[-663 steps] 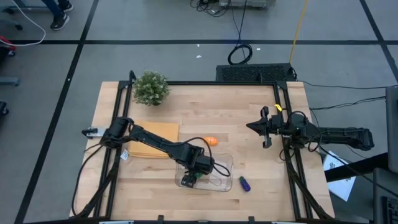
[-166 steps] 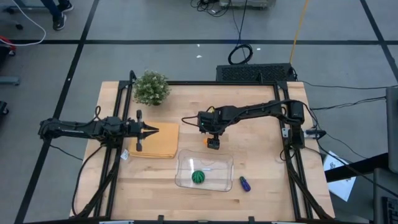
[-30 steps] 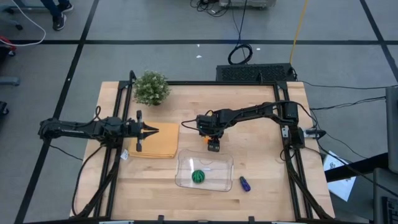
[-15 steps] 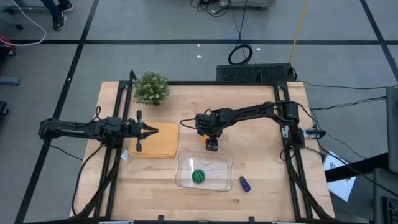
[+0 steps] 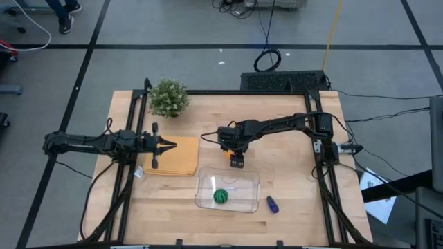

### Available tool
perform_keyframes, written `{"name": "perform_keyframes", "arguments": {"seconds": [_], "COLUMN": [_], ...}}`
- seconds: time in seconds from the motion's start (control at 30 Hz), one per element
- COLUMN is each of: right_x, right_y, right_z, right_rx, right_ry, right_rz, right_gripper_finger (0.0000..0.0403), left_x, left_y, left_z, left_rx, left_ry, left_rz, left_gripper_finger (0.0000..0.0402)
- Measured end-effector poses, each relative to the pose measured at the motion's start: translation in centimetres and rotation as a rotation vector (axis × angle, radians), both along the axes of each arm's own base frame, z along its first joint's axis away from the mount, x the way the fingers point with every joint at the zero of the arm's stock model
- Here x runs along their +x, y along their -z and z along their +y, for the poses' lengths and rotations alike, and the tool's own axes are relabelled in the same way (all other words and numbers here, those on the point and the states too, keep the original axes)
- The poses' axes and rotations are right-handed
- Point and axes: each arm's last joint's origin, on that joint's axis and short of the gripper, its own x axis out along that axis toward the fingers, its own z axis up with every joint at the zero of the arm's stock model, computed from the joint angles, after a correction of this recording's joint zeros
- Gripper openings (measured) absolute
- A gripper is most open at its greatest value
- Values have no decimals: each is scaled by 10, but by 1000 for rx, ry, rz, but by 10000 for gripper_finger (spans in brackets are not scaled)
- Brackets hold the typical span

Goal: Pick and placing Produce into tupperware
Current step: Put the light orange croissant into the transparent bin

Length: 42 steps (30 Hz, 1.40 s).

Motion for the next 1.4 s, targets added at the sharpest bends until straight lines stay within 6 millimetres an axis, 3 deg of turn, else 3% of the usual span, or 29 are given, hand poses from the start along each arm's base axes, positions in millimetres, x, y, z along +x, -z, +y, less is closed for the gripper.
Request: {"name": "perform_keyframes", "arguments": {"seconds": [0.53,1.07,1.4], "right_x": [12,9,-3], "right_y": [-32,-38,-76], "right_z": [-1,-1,0], "right_rx": [-9,-8,-15], "right_ry": [-20,-23,-5], "right_rz": [-40,-22,-123], "right_gripper_finger": [214,215,215], "left_x": [0,0,0], "left_y": [0,0,0], "left_z": [0,0,0], "left_rx": [0,0,0], "left_ry": [0,0,0], "left_rz": [0,1,0], "left_gripper_finger": [33,33,33]}}
